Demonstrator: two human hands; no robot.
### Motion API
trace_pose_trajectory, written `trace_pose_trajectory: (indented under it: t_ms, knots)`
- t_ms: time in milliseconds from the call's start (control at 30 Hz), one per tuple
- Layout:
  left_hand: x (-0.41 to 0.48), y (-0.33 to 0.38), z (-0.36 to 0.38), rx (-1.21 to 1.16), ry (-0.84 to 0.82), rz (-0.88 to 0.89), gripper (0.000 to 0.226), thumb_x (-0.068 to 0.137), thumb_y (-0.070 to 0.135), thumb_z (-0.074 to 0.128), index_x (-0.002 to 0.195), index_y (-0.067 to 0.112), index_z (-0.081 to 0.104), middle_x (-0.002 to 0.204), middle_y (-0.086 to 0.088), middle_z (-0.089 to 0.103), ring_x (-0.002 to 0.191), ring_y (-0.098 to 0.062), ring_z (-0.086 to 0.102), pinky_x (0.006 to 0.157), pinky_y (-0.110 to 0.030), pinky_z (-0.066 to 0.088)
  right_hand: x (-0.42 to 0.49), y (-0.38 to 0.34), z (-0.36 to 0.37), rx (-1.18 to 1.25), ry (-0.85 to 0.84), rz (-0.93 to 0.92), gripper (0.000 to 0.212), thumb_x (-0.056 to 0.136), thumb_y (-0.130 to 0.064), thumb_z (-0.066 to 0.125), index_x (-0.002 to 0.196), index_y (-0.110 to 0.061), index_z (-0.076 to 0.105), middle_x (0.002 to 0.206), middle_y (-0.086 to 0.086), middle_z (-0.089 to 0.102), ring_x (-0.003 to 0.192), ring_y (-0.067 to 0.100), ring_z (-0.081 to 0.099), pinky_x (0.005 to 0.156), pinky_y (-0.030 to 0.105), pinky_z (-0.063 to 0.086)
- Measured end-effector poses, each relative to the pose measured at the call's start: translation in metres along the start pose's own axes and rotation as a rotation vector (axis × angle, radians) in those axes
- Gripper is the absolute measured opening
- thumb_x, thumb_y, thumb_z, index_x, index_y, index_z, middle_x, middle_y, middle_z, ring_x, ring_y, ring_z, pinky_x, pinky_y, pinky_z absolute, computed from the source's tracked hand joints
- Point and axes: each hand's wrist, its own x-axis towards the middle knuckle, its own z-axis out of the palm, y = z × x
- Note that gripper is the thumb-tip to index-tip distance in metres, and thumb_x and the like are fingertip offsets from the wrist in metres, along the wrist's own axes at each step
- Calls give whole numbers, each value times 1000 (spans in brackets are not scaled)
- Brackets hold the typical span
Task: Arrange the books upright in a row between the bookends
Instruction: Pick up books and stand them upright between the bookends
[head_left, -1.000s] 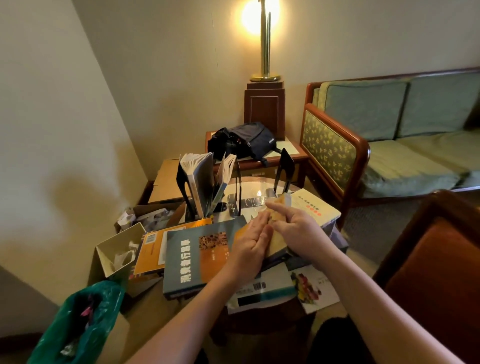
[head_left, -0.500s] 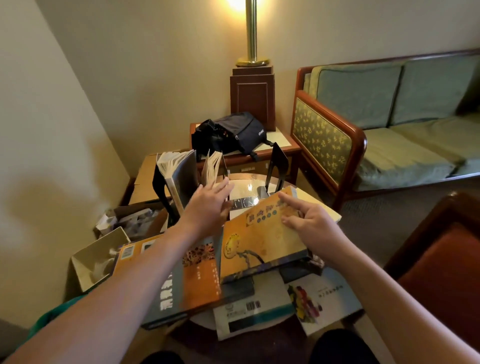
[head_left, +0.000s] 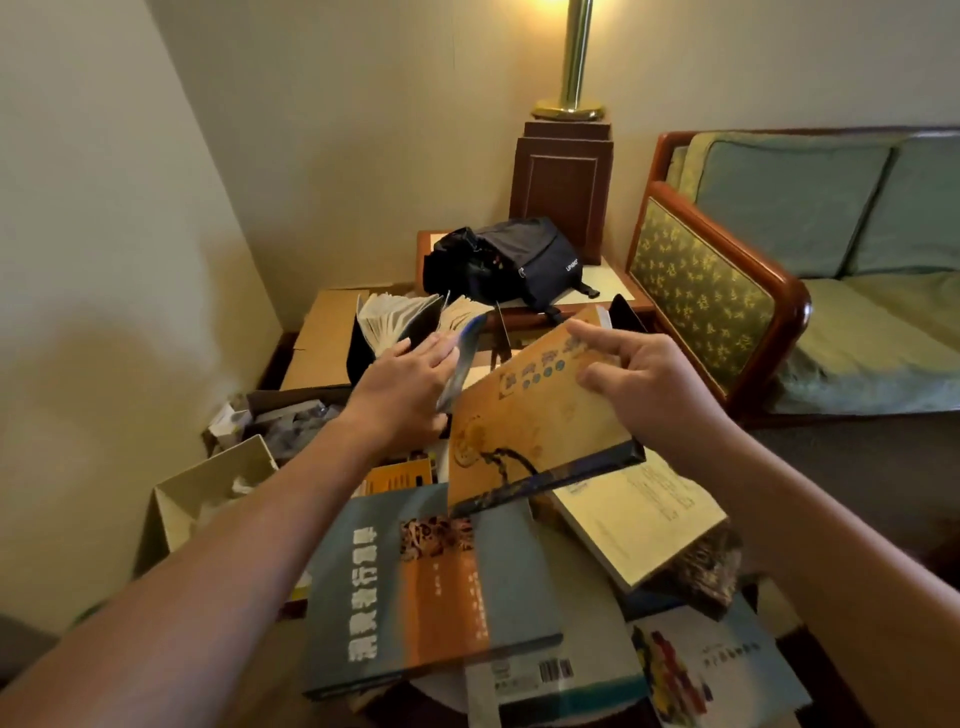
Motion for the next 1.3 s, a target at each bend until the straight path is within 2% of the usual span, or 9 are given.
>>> trace_pose_trajectory:
  t_ms: [167, 267, 367, 500, 600, 833, 967, 1167, 1300]
  knots:
    - [-5, -11, 4, 28, -12, -98, 88, 90, 38, 61, 159, 13, 12, 167, -6, 7, 154, -18, 11, 124, -39, 14, 46, -21, 25, -118, 0, -78, 47, 102, -11, 53, 146, -24, 51, 122, 5, 63, 76, 19, 72, 64, 40, 63]
    - [-7, -20, 1, -14, -20, -108, 89, 90, 34, 61, 159, 12, 10, 168, -6, 3, 154, -18, 7, 125, -38, 9, 77, -23, 47, -224, 13, -116, 51, 98, -5, 51, 147, -18, 51, 120, 7, 65, 56, 8, 59, 46, 20, 47]
    - [-12, -31, 5, -67, 4, -101, 84, 92, 35, 57, 159, 13, 11, 168, -6, 4, 154, -17, 7, 125, -40, 12, 102, -26, 70, -347, 7, -131, 52, 96, -2, 46, 147, -13, 50, 132, 13, 62, 70, 10, 58, 48, 8, 38]
    - [-15, -40, 15, -163, 36, -98, 88, 89, 30, 63, 159, 14, 12, 168, -4, 5, 154, -17, 7, 125, -41, 14, 130, -26, 100, -423, -6, -127, 53, 97, -4, 45, 150, -13, 46, 145, 14, 54, 122, 29, 59, 85, 21, 44]
    - [-14, -45, 18, -237, 59, -68, 89, 90, 32, 66, 158, 15, 13, 168, -1, 6, 154, -15, 6, 126, -40, 13, 146, -26, 121, -465, -50, -115, 57, 98, -6, 45, 155, -14, 37, 151, 15, 48, 134, 31, 49, 99, 25, 41]
    - [-31, -62, 40, -391, 187, -231, 93, 89, 45, 67, 160, 22, 11, 168, -2, 6, 154, -32, 3, 122, -52, 21, 163, -17, 170, -443, -273, -83, 64, 106, -18, 39, 160, -28, 8, 120, 3, 51, 100, 25, 60, 56, 18, 43]
    - [-35, -70, 54, -507, 233, -238, 94, 88, 44, 70, 159, 26, 13, 167, 3, 8, 153, -20, 11, 114, -40, 36, 162, -14, 182, -313, -249, 19, 54, 109, -37, 31, 160, -33, 12, 151, 12, 43, 130, 36, 51, 72, 36, 57]
    - [-38, -64, 60, -400, 336, -270, 94, 84, 50, 72, 158, 17, 23, 163, -5, 24, 149, -30, 28, 117, -45, 35, 159, -8, 180, -239, -350, 5, 59, 103, -57, 27, 156, -51, 3, 162, 8, 31, 138, 37, 44, 76, 51, 62]
    - [-40, -59, 65, -241, 350, -232, 101, 84, 55, 68, 160, 21, 10, 166, -8, 14, 153, -38, 7, 121, -56, 24, 156, -7, 178, -197, -360, -5, 59, 104, -55, 30, 157, -49, 5, 161, 8, 34, 138, 35, 44, 89, 53, 58]
